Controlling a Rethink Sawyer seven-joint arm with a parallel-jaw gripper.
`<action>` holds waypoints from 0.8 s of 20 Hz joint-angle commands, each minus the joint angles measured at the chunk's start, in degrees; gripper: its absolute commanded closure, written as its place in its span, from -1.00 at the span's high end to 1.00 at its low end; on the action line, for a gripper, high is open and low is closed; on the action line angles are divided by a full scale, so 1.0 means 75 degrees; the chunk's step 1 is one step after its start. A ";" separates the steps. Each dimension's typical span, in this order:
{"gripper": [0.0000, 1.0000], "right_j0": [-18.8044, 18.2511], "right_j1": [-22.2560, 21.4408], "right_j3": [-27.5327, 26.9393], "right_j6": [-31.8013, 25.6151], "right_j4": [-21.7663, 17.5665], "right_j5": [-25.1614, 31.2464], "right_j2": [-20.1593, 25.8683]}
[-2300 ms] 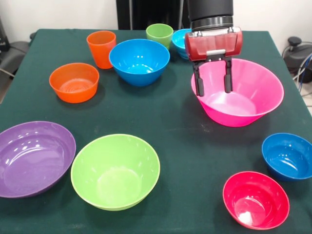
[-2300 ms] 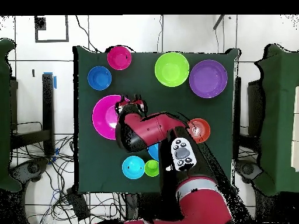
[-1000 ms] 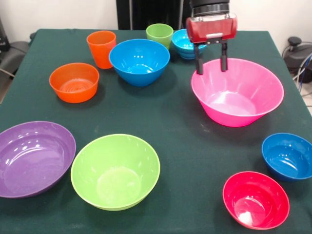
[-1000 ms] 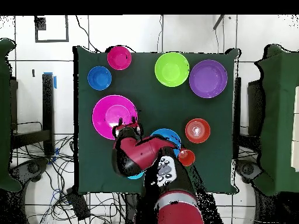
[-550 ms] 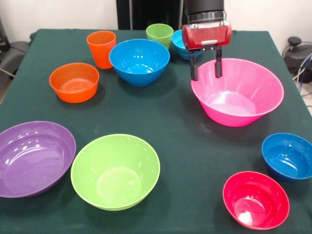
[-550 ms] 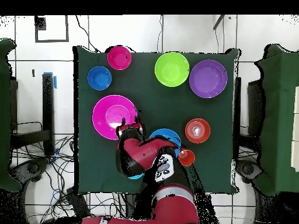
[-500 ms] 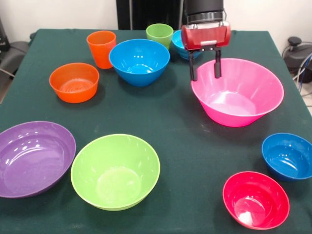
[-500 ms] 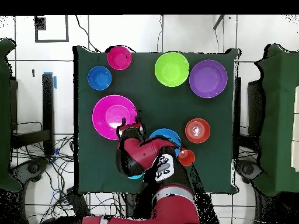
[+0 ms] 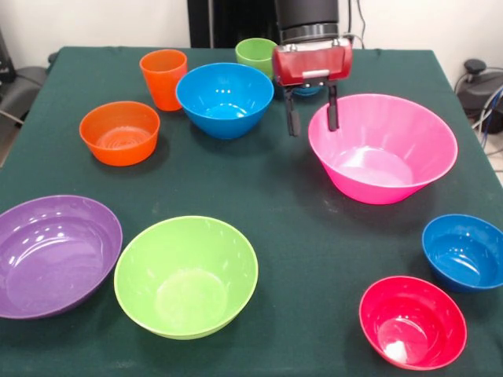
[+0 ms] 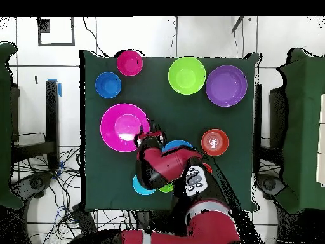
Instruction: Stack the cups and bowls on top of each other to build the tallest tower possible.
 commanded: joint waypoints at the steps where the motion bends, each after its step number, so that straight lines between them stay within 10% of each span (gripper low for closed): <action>1: 1.00 -0.0260 0.0060 -0.0294 0.0048 -0.0650 0.1135 0.1002; 16: 1.00 0.0488 0.0898 -0.1085 -0.0001 -0.0401 0.0234 -0.0046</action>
